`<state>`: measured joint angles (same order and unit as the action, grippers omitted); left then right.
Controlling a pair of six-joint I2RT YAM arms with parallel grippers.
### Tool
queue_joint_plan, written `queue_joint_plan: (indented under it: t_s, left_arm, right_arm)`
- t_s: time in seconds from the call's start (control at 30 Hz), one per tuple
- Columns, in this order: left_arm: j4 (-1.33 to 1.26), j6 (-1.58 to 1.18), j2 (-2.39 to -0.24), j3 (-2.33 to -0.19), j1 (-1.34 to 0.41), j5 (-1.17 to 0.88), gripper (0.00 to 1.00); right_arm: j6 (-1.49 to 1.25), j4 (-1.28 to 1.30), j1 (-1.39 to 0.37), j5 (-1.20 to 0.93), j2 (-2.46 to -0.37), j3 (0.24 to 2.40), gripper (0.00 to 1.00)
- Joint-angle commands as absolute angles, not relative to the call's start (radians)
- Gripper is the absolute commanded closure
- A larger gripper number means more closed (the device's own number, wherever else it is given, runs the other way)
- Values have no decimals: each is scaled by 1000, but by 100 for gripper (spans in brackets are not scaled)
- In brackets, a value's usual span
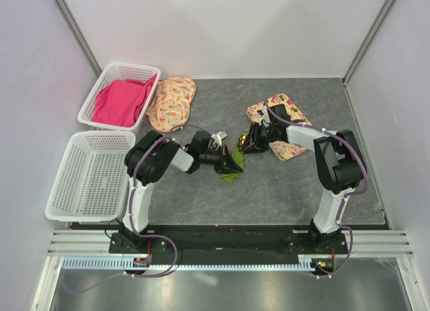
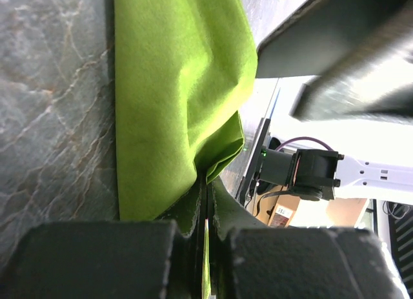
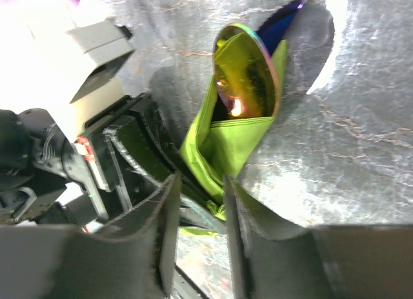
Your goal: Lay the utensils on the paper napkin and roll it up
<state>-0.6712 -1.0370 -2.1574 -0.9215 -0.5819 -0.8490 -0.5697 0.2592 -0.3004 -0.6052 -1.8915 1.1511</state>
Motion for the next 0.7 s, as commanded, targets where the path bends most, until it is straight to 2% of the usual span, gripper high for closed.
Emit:
queue_joint_plan:
  t_s: [0.0, 0.03, 0.17, 0.47, 0.57, 0.6, 0.67]
  left_arm:
    - [-537, -979, -2207, -917, -580, -801, 98]
    - [-534, -976, -2207, -916, -580, -801, 98]
    - [-529, -965, -2198, -917, -580, -802, 98]
    - [-522, -939, -2189, -934, -581, -808, 97]
    - [-517, -923, -2178, -943, -581, -813, 96]
    - [-515, -914, -2169, -948, -581, -821, 96]
    - [-511, -905, -2152, -950, -581, -828, 93]
  right_arm:
    - [-584, 239, -299, -623, -1862, 1152, 55]
    - [-587, 227, -299, -620, -1873, 1146, 50]
    - [-592, 207, -299, -614, -1901, 1132, 48]
    - [-595, 167, -331, -612, -1925, 1092, 55]
    - [-581, 166, -333, -586, -1934, 1083, 65]
    - [-580, 166, -333, -580, -1945, 1083, 73]
    - [-566, 176, -333, -555, -1954, 1085, 81]
